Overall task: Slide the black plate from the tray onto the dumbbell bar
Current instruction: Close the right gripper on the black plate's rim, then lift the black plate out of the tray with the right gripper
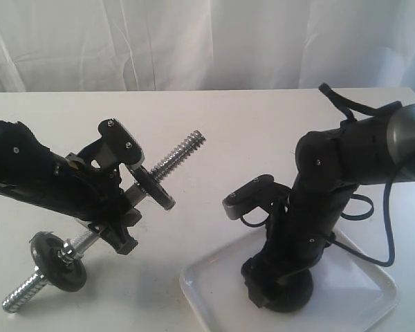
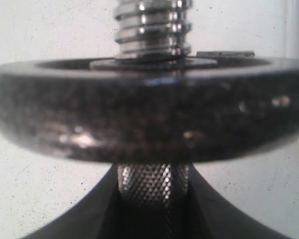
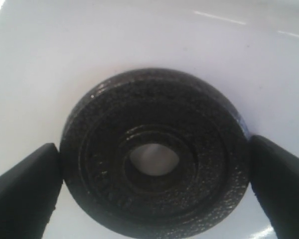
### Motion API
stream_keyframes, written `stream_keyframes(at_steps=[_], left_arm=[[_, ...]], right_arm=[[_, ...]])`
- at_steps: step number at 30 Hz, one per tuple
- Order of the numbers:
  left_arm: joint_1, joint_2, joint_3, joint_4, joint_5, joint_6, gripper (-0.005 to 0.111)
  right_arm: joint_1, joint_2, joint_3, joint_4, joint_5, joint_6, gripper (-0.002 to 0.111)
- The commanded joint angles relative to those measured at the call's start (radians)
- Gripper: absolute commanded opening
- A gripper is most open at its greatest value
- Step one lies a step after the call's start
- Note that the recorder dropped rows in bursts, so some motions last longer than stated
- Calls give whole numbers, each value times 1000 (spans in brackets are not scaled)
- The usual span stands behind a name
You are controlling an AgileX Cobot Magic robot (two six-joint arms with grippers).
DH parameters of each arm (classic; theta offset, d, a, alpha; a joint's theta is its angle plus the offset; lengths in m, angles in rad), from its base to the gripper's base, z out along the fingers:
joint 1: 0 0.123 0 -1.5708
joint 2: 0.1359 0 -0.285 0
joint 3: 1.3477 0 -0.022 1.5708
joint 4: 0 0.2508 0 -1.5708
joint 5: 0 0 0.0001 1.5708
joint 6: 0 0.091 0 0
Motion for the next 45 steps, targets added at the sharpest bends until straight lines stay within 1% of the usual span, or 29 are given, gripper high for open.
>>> stream_keyframes(at_steps=[1, 3, 6, 9, 20, 24, 31, 39, 45], left_arm=[[2, -57, -26, -39, -100, -1, 0], [2, -57, -26, -39, -98, -1, 0], [2, -57, -26, -39, -96, -1, 0], [2, -57, -26, -39, -96, -1, 0], [2, -57, -26, -39, -80, 0, 0], [2, -57, -26, -39, -67, 0, 0], [2, -57, -26, -39, -67, 0, 0], [2, -57, -26, -39, -58, 2, 0], [2, -57, -26, -39, -45, 2, 0]], right_arm=[[1, 56, 25, 49, 81, 99, 0], [1, 56, 17, 49, 93, 152, 0], [1, 56, 3, 57, 117, 168, 0], [1, 52, -7, 81, 149, 168, 0], [-1, -17, -7, 130, 154, 134, 0], [-21, -59, -7, 135, 165, 129, 0], [-112, -151, -7, 163, 192, 86, 0], [-252, -227, -11, 413, 255, -103, 0], [-333, -230, -38, 621, 386, -259, 0]])
